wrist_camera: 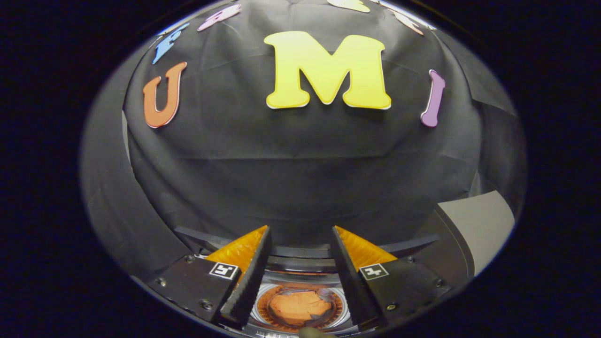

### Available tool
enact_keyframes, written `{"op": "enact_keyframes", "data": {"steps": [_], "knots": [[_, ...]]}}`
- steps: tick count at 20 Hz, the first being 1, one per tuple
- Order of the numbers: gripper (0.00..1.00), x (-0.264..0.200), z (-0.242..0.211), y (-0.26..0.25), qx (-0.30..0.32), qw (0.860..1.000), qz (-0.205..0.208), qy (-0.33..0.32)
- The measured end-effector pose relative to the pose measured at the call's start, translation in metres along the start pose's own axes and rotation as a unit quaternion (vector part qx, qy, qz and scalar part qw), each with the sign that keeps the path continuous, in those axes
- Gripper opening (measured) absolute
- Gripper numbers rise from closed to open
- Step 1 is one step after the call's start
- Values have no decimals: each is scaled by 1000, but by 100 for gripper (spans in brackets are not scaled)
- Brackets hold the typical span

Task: Put the clothes into the washing machine and then close the washing machine lid.

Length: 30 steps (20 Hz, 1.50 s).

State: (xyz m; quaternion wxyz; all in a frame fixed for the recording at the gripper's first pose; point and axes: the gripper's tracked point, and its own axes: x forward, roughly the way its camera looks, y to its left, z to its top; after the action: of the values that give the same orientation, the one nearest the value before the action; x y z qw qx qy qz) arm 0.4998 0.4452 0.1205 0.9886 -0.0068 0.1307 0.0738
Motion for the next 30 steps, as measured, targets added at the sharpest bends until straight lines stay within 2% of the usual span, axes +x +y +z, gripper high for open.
{"op": "enact_keyframes", "data": {"steps": [17, 21, 25, 28, 30], "knots": [[80, -40, -43, 5, -2, 1000, 11, -1], [80, -45, -53, 6, -19, 1000, 12, -1], [80, -48, -75, 7, -28, 999, 15, 25], [99, -51, -109, 4, -20, 997, 20, 70], [100, -53, -126, -2, -22, 996, 18, 86]]}}
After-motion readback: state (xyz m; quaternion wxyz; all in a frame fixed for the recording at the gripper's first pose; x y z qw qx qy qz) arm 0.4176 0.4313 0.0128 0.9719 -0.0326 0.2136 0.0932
